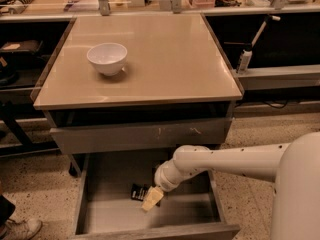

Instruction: Pick rxbar chocolate from middle drawer and place on counter

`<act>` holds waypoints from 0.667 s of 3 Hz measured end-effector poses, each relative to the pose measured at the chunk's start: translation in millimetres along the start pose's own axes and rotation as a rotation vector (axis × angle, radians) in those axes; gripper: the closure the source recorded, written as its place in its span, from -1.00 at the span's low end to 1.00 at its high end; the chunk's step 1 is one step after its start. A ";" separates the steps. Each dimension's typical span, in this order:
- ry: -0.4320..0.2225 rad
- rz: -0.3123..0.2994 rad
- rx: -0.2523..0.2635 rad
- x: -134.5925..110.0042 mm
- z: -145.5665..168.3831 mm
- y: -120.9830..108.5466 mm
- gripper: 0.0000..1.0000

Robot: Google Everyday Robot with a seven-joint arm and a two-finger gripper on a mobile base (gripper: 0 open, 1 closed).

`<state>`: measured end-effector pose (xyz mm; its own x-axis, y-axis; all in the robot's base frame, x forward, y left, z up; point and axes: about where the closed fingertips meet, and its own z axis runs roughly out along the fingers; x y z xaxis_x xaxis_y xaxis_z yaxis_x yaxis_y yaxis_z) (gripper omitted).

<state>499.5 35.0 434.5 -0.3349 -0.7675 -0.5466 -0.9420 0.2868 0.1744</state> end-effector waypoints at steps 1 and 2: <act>0.001 -0.007 -0.029 3.7 16.8 4.9 -1.00; 0.023 -0.002 -0.026 12.3 46.5 7.7 -1.00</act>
Offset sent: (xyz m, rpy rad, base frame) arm -0.0075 0.0352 -0.0754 -0.0355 0.0167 -0.0098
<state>489.2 54.4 391.0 -0.3336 -0.7811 -0.5278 -0.9427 0.2706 0.1953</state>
